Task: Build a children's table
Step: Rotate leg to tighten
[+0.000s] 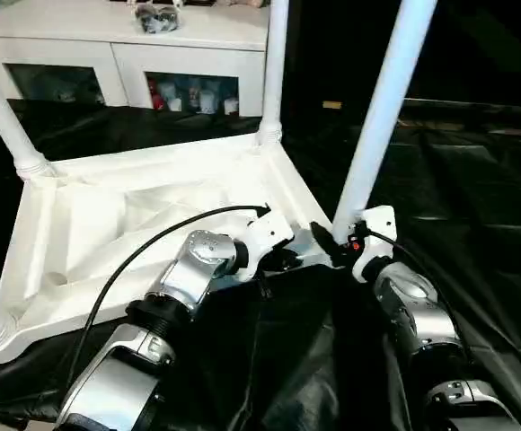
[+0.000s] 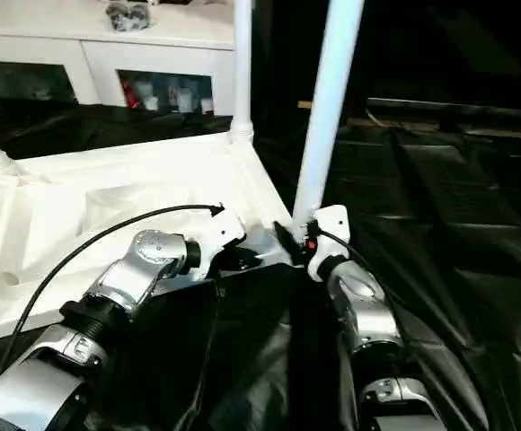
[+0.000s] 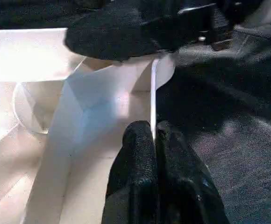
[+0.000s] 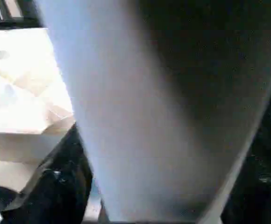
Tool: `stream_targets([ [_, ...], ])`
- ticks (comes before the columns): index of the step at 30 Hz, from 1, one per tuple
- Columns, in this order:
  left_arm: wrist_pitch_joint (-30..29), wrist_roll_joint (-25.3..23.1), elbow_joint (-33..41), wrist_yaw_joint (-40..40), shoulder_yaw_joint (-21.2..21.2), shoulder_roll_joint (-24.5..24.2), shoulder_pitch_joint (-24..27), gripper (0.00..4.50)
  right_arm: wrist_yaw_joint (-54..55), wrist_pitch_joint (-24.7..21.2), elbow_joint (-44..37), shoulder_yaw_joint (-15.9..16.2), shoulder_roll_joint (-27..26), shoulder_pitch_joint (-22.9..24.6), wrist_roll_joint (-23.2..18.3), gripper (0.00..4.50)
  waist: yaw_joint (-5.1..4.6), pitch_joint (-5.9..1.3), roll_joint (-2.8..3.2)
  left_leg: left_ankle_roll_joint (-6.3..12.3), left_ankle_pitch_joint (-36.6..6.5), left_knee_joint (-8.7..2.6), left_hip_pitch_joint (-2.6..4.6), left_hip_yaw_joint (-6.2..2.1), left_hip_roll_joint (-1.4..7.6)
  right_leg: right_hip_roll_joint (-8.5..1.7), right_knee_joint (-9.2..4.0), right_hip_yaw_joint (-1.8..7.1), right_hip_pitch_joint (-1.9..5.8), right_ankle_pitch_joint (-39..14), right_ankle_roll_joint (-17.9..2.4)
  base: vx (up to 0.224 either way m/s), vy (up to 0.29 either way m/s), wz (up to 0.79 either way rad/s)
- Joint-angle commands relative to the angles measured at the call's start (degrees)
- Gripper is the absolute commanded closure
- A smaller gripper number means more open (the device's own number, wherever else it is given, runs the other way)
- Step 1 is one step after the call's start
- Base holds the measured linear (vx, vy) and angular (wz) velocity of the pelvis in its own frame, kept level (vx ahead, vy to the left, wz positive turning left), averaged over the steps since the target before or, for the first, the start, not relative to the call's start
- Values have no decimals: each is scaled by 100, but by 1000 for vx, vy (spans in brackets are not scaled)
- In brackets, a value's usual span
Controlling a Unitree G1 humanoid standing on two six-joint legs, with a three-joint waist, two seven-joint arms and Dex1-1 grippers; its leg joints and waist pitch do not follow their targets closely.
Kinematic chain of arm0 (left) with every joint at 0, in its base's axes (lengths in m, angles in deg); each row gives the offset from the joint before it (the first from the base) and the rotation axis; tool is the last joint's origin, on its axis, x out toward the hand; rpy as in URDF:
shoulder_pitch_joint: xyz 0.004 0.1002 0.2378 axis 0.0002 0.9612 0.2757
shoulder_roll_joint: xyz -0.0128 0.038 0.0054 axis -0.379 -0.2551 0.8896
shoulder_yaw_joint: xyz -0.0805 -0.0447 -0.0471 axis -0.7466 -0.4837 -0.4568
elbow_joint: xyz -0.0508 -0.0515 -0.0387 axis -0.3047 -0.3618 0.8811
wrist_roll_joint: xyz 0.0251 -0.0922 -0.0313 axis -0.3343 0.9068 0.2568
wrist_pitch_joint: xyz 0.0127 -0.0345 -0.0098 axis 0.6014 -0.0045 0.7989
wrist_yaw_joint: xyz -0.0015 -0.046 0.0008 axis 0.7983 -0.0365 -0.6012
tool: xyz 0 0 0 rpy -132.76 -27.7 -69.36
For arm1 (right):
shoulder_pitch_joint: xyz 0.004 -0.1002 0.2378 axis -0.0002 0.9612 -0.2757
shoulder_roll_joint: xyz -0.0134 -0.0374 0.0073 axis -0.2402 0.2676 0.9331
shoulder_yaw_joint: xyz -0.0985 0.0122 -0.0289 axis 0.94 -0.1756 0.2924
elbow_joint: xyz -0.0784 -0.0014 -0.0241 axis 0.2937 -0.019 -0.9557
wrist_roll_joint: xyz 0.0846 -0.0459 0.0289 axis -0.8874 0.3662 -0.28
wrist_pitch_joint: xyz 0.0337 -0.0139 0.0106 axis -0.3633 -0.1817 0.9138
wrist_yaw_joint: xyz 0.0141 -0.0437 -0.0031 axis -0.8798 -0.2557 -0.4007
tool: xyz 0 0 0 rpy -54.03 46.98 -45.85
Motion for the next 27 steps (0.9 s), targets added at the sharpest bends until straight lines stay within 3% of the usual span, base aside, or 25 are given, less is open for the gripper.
stream_targets([
  [1, 381, 335, 340, -215, 94, 206, -15, 450, -463, -159, 214, 522, -163, 110, 165, 83, 8, -304, -63, 341, -1207, -402, 13, -163, 304, -549, -479, 310, 197, -1551, -1070, 0, 0, 0],
  [5, 426, 395, 424, -533, 120, 66, 38, 450, -1006, -189, 49, 524, 35, 176, 37, 65, 17, -313, -88, 416, -1071, -394, -6, -160, 304, -546, -458, 307, 223, -1491, -1056, 0, 0, 0],
  [6, 494, 454, 492, -857, 146, -97, 77, 450, -2010, -216, -267, 731, 371, 370, -110, 65, 26, -313, -91, 455, -1065, -388, 1, -154, 302, -536, -461, 307, 224, -1443, -1056, 0, 0, 0],
  [8, 522, 478, 518, -1007, 160, -168, 91, 450, -2438, -222, -404, 836, 536, 456, -159, 65, 47, -335, -83, 598, -835, -363, -10, -148, 330, -530, -387, 316, 236, -906, -1192, 0, 0, 0],
  [10, 552, 493, 535, -1223, 190, -271, 99, 450, -2963, -271, -561, 946, 759, 547, -234, 65, 77, -343, -91, 693, -743, -334, -18, -125, 322, -500, -348, 299, 252, -578, -1312, 0, 0, 0],
  [12, 597, 511, 514, -1468, 211, -395, 85, 450, -3556, -316, -678, 1058, 1039, 606, -296, 80, 107, -347, -61, 753, -654, -325, -34, -129, 332, -505, -325, 286, 262, -415, -1374, 0, 0, 0],
  [20, 644, 634, 484, -2125, 248, -704, 26, 450, -4769, -576, -796, 1216, 1634, 505, -411, 148, 177, -313, -70, 502, -1090, -356, 35, -126, 359, -516, -410, 283, 222, -1207, -1328, 0, 0, 0],
  [27, 677, 725, 490, -2500, 277, -884, 88, 450, -5260, -659, -975, 1402, 1811, 534, -388, 196, 194, -345, -102, 570, -778, -332, -7, -129, 358, -525, -338, 281, 243, -817, -1364, 0, 0, 0],
])
